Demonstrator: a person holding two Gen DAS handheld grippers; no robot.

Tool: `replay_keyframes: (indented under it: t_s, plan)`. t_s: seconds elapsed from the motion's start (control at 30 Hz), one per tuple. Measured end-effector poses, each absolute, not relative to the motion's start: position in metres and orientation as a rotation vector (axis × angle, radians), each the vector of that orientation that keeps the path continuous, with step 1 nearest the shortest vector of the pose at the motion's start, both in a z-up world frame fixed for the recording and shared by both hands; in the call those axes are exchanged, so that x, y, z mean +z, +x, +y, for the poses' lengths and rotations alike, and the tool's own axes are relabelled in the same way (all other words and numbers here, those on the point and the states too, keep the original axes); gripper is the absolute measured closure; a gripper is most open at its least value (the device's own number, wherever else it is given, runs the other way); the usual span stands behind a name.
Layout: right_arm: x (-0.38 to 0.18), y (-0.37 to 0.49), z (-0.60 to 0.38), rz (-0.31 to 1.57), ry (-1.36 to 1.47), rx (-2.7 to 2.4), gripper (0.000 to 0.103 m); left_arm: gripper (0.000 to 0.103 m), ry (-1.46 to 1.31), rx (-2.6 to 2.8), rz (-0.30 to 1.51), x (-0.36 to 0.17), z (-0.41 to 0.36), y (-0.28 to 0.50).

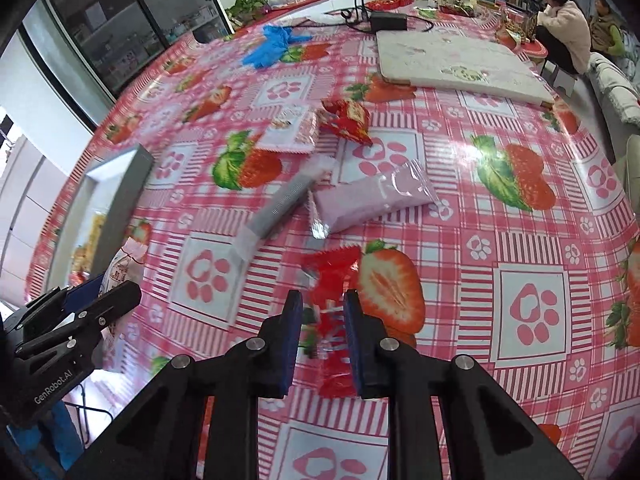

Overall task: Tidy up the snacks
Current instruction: 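Grasp the Crispy Cranberry packet with the left gripper while the right grasps the red candy, then carry the cranberry packet and red candy over the white tray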

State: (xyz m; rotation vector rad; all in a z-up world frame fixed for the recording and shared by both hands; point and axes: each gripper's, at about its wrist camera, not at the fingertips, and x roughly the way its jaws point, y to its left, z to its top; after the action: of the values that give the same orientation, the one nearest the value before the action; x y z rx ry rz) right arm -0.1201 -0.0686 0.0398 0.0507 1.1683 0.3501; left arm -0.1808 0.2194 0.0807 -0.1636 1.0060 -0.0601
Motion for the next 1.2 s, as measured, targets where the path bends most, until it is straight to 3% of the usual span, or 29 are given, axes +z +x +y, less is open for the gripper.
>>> replay_keyframes:
  t_s: [0.4,0.43,0.47,0.5,0.57,0.63,0.8,0.83,0.87,1.2]
  plan:
    - [0.072,-0.113,-0.032,1.132,0.007,0.401,0.078,0.061,-0.197,0.0,0.919,0.122,0.286,-0.192]
    - [0.065,-0.109,-0.03,1.162,-0.011,0.387,0.062,0.061,-0.201,0.004,0.918,0.122,0.29,-0.194]
    - [0.059,-0.107,-0.031,1.182,-0.025,0.362,0.03,0.061,-0.205,0.007,0.916,0.122,0.293,-0.196]
    - [0.051,-0.105,-0.033,1.195,-0.043,0.319,0.022,0.061,-0.209,0.008,0.914,0.122,0.296,-0.197]
    - [0.039,-0.106,-0.037,1.202,-0.079,0.285,0.021,0.061,-0.21,0.01,0.913,0.122,0.301,-0.2]
    - [0.026,-0.106,-0.039,1.236,-0.108,0.271,0.022,0.061,-0.207,0.009,0.915,0.122,0.304,-0.202]
    - [0.007,-0.112,-0.044,1.279,-0.154,0.239,0.053,0.061,-0.206,0.009,0.916,0.124,0.314,-0.204]
    - [0.009,-0.114,-0.043,1.272,-0.159,0.24,0.074,0.061,-0.21,0.008,0.919,0.125,0.316,-0.204]
    - [0.01,-0.114,-0.042,1.272,-0.156,0.24,0.081,0.061,-0.213,0.008,0.92,0.126,0.32,-0.204]
    - [0.073,-0.104,0.001,1.201,0.056,0.451,0.081,0.061,-0.185,0.077,0.849,0.159,0.364,-0.207]
